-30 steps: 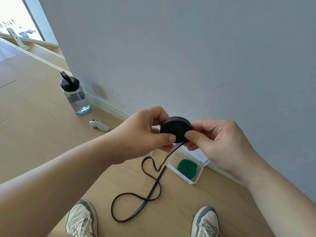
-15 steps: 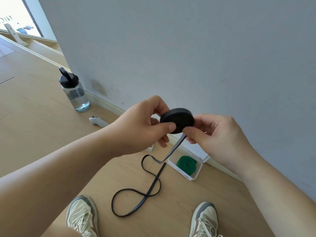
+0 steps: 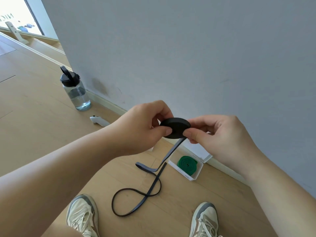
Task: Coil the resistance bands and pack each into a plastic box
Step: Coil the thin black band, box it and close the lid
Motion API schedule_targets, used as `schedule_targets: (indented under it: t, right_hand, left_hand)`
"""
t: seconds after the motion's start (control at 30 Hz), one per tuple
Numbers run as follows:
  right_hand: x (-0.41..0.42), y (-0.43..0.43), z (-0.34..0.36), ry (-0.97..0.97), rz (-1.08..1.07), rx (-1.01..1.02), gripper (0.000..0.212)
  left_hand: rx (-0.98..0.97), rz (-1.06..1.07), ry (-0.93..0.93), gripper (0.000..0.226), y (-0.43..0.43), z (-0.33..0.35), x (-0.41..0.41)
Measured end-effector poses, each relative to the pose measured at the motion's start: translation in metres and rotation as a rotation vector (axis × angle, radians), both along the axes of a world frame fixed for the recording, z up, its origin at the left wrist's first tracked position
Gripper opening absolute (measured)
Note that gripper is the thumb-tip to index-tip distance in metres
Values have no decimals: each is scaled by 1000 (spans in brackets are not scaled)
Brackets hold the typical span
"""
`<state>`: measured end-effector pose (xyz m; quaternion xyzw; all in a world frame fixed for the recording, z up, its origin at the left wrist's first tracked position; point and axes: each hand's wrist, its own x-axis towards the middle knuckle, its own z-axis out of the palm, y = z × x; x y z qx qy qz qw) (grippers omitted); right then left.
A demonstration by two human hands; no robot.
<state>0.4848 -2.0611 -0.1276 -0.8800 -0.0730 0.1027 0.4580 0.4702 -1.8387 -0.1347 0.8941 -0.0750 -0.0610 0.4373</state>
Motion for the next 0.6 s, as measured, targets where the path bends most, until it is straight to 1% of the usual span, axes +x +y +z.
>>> schedule_targets:
  t: [0.07, 0.13, 0.2, 0.23, 0.27, 0.3, 0.33, 0.37, 0.43, 0.47, 0.5, 0.53, 0.6]
  right_hand:
    - [1, -1, -1, 64, -20, 113, 12]
    - [1, 1, -1, 85, -40, 216, 13]
    - [2, 0, 0, 82, -52, 261, 14]
    - [2, -1, 2, 87, -44, 269, 13]
    - [2, -2, 3, 95, -30, 266, 12]
    - [2, -4, 3, 102, -11, 240, 10]
    - [1, -5, 3, 106, 7, 197, 9]
    - [1, -5, 2, 105, 18, 145, 9]
    - [0, -2, 0, 72, 29, 32, 13]
    - [0, 0, 0, 48, 38, -29, 16]
    - [1, 2, -1, 25, 50, -84, 18]
    - [0, 3, -3, 4, 62, -129, 18]
    - [-2, 6, -4, -54, 91, -208, 15]
  left_hand:
    - [-171, 29, 101, 17, 3, 2, 0]
    - [-357, 27, 210, 19, 7, 5, 1]
    - [-559, 13, 322, 26, 9, 6, 2]
    - [-626, 4, 362, 28, 9, 7, 3]
    - [-640, -3, 381, 29, 10, 7, 3]
    - [-595, -6, 383, 27, 9, 6, 3]
    - [-488, -4, 361, 24, 8, 5, 2]
    - [-336, 6, 309, 21, 6, 3, 1]
    - [-36, 17, 105, 22, 3, 1, 0]
    - [61, 0, -22, 25, 2, 0, -1]
    - [117, -37, -129, 27, 0, -1, -1]
    - [148, -86, -196, 26, -2, -1, -1]
    - [233, -162, -232, 17, -7, -3, 0]
